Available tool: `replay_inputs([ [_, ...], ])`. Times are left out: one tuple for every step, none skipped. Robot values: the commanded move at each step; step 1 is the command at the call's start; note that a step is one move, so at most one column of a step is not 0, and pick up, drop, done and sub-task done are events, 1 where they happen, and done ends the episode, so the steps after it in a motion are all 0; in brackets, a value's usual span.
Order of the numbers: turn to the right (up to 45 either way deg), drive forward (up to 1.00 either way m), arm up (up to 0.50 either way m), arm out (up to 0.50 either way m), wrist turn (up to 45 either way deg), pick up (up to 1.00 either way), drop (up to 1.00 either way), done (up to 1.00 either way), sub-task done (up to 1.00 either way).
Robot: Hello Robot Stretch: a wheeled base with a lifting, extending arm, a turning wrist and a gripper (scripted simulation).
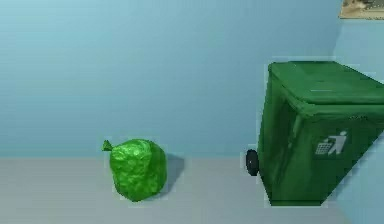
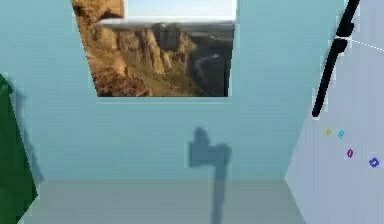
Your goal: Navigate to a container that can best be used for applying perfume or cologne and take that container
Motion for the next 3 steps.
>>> replay_inputs([
  [-45.0,0.0,0.0,0.0,0.0,0.0,0.0,0.0,0.0],
  [-39.0,0.0,0.0,0.0,0.0,0.0,0.0,0.0,0.0],
  [0.0,0.8,0.0,0.0,0.0,0.0,0.0,0.0,0.0],
])
